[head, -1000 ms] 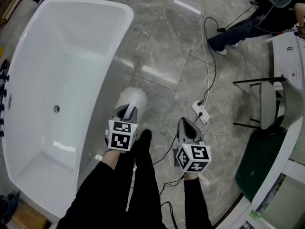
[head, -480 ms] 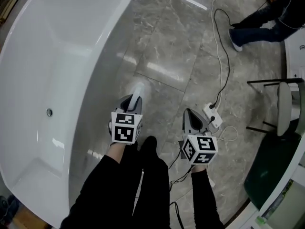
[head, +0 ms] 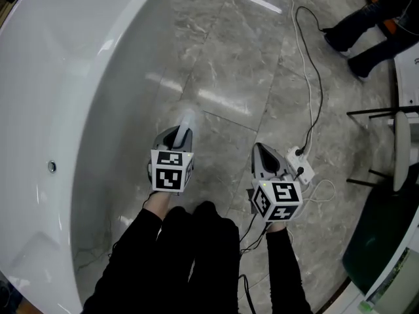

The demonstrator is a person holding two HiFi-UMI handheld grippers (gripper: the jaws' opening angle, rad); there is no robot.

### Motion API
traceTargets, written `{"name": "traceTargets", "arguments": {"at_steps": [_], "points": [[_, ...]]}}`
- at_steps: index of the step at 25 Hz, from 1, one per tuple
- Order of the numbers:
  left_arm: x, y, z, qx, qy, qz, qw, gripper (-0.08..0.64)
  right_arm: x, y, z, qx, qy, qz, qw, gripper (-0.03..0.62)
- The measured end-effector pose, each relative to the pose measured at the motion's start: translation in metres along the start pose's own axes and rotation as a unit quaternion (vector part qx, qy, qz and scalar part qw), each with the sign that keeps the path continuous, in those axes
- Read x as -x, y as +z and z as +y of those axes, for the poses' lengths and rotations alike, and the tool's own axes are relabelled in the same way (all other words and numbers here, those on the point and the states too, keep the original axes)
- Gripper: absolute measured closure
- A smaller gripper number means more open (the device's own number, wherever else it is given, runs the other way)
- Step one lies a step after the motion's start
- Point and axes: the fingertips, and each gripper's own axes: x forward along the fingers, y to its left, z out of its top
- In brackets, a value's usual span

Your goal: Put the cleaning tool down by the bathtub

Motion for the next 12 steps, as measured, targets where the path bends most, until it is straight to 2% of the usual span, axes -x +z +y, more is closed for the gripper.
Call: {"name": "traceTargets", "arguments": {"at_steps": [12], "points": [[-0.083,-0.049,0.034,0.005,0.002,0.007,1.0,0.463,-0.076,-0.036,-0.022,0.014,0.003,-0.014,1.0,0.592]]}}
